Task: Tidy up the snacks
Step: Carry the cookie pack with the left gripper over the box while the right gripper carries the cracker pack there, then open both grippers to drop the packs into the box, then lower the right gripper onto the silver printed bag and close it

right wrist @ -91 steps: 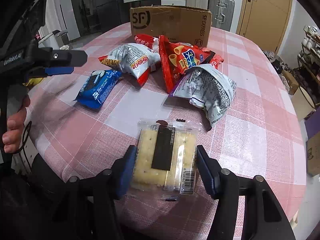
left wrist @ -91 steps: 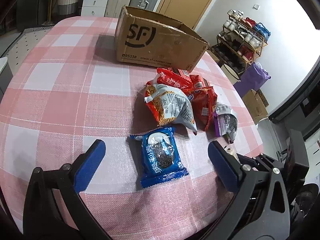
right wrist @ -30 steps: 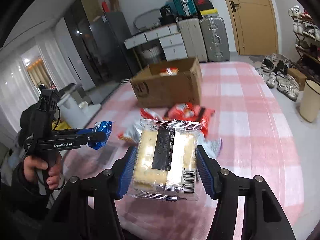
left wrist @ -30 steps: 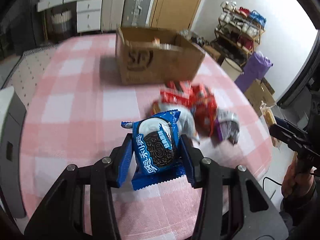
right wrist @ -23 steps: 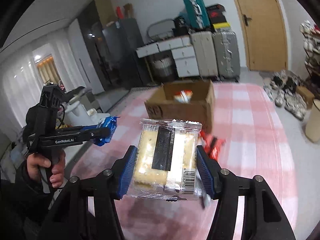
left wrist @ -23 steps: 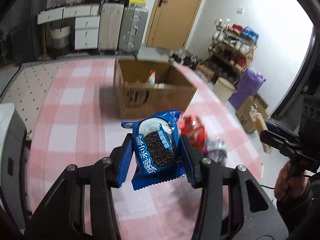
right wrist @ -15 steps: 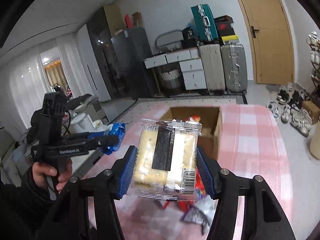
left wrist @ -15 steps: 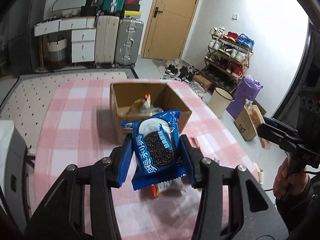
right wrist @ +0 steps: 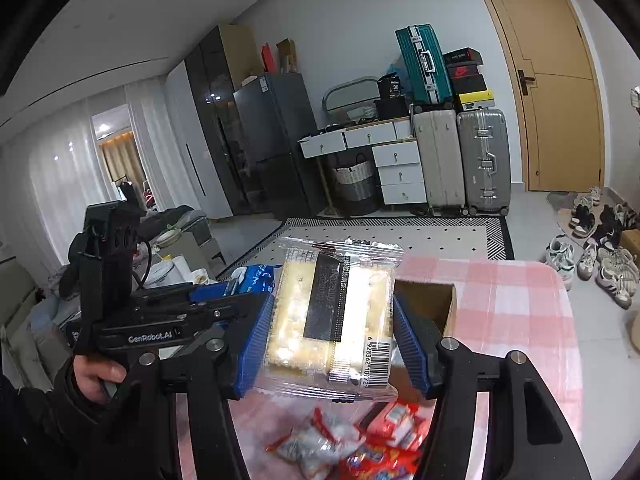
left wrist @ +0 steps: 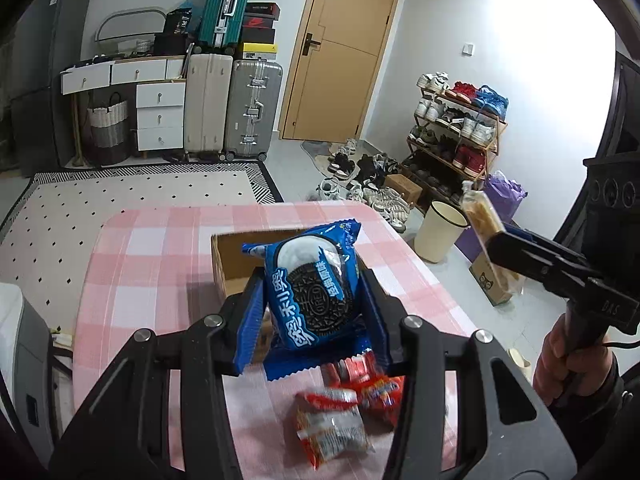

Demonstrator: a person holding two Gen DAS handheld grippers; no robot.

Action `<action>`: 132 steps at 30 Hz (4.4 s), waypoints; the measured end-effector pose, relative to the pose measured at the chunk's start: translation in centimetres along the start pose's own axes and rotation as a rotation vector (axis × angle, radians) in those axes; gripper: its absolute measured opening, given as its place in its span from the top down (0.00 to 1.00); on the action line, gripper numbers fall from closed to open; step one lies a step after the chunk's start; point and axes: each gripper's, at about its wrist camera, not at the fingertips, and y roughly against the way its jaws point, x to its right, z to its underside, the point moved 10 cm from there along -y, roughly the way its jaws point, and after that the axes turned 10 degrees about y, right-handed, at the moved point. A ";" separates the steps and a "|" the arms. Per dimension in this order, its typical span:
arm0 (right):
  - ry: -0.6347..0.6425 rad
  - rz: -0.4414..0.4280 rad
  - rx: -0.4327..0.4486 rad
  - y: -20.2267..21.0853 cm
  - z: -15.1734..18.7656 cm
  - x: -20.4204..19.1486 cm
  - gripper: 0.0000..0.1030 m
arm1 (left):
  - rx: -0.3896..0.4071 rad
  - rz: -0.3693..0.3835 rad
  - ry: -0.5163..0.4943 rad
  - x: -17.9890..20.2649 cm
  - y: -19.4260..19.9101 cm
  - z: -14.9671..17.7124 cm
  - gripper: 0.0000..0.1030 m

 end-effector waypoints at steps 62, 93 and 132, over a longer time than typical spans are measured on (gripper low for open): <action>0.057 0.107 -0.026 -5.3 -0.2 4.6 0.14 | -0.013 -0.049 0.030 -0.8 -8.9 -0.6 0.21; 0.055 0.231 -0.094 6.0 13.7 1.4 0.00 | -0.008 -0.044 0.001 0.6 -1.2 13.5 0.01; -0.220 0.090 -0.419 -3.1 28.6 5.0 0.30 | -0.103 -0.037 0.088 -3.4 -5.1 18.6 0.01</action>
